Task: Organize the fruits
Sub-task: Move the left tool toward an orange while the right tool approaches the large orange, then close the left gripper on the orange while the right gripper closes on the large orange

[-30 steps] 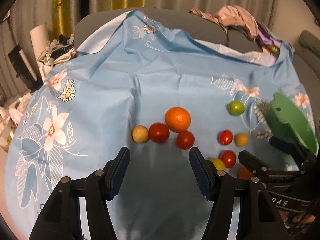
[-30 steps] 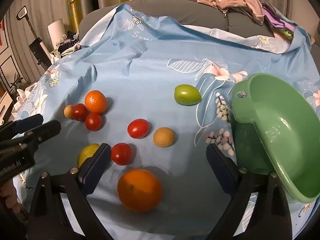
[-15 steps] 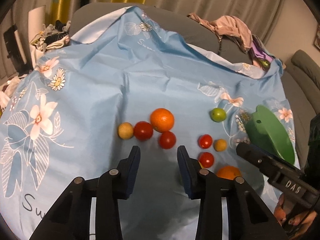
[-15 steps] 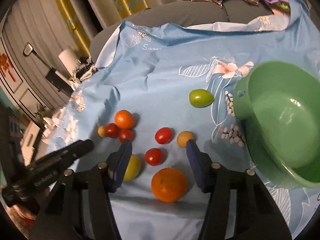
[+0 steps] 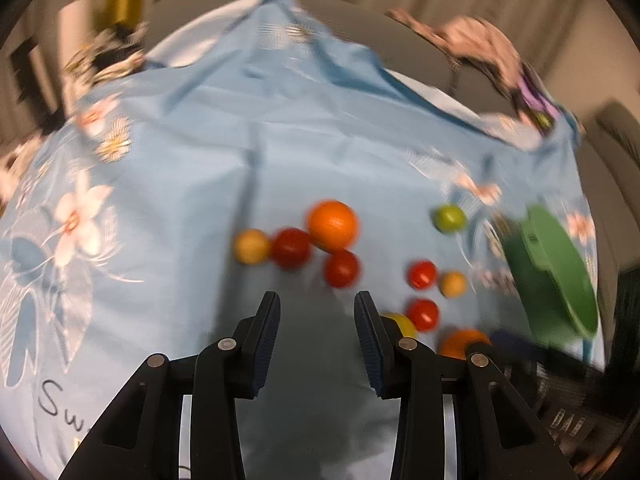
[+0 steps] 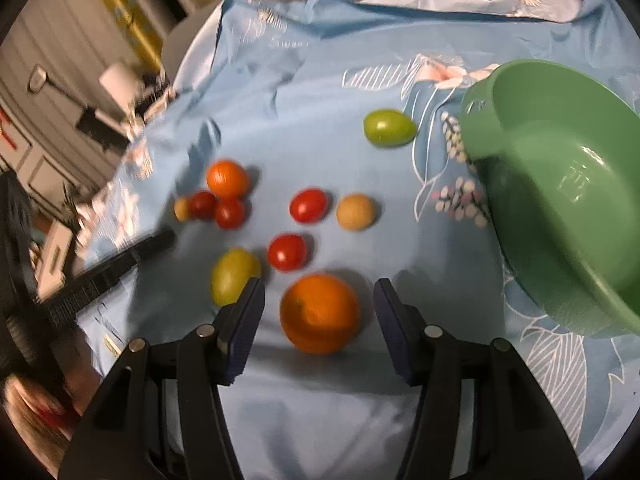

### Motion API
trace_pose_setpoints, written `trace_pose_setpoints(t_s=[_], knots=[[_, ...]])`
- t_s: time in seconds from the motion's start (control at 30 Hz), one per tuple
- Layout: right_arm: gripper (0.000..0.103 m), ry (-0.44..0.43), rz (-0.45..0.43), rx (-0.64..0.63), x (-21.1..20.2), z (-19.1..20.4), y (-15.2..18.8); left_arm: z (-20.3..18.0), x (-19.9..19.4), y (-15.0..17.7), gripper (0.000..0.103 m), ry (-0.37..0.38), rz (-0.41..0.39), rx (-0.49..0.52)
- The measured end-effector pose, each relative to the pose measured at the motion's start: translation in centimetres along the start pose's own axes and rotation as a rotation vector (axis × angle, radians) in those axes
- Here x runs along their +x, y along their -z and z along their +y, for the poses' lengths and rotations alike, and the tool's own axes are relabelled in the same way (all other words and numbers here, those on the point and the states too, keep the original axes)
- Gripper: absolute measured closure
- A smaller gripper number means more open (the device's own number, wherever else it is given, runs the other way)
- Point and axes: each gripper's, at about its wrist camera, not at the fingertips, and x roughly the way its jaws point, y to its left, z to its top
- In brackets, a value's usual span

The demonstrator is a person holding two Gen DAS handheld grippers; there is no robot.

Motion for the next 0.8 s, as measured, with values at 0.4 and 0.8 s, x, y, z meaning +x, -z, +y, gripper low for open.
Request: trace_pose_setpoints(t_s=[0.4,0.8], knots=[[0.057,-0.017,0.049,0.027,2.9,-0.2,-1.6,-0.7,2.2,-5.4,0.064,-0.029,0.027,-0.042],[0.057,0.024,0.023,0.109,2.8,-2.2,-2.8,-2.0,6.4,-6.3,0.056,-0.009,0.122,0.031]])
